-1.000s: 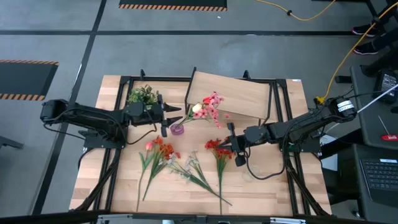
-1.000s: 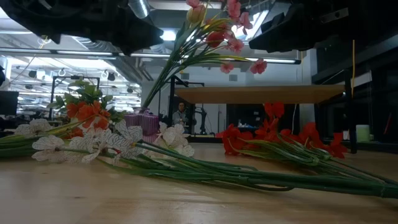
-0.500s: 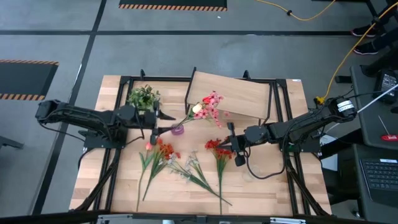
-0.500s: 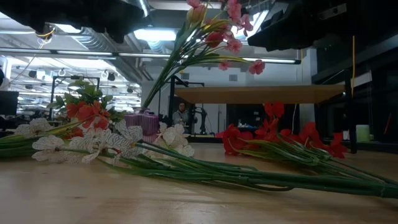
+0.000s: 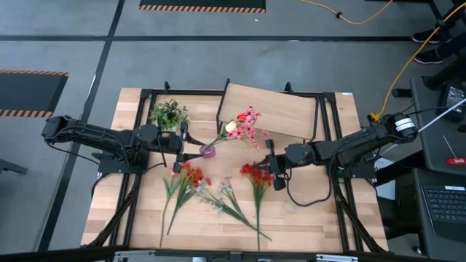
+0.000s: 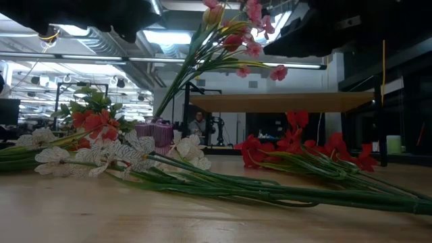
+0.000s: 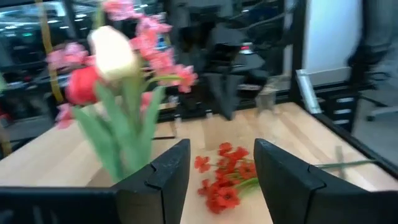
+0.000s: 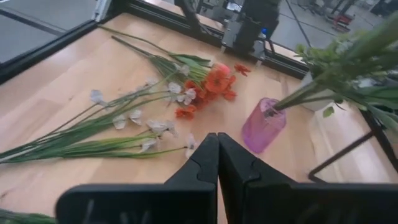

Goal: Pick and place flowers into a vace then onto a shelf
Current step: Put the orange flowers into the purple vase

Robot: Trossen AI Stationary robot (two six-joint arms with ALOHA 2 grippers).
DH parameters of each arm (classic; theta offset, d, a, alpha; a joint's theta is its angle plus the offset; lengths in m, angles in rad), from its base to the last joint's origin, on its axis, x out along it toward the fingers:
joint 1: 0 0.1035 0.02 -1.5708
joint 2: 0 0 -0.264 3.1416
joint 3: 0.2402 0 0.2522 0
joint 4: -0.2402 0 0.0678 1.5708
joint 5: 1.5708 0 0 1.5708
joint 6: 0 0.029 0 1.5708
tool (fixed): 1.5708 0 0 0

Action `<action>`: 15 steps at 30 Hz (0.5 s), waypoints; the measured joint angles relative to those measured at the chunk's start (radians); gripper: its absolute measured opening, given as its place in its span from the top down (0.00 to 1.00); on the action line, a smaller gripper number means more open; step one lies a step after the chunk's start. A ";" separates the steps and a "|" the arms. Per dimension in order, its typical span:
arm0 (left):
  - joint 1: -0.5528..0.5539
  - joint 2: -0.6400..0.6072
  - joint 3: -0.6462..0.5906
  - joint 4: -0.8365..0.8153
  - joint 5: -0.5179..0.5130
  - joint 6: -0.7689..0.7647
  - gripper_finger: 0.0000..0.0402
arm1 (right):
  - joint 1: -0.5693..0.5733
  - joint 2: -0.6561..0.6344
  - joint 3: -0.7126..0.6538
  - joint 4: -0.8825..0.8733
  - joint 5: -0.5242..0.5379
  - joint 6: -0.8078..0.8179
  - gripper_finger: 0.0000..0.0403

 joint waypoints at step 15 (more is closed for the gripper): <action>-0.079 0.092 0.071 -0.105 -0.190 -0.201 0.64 | -0.021 0.002 0.000 -0.002 -0.002 0.037 0.99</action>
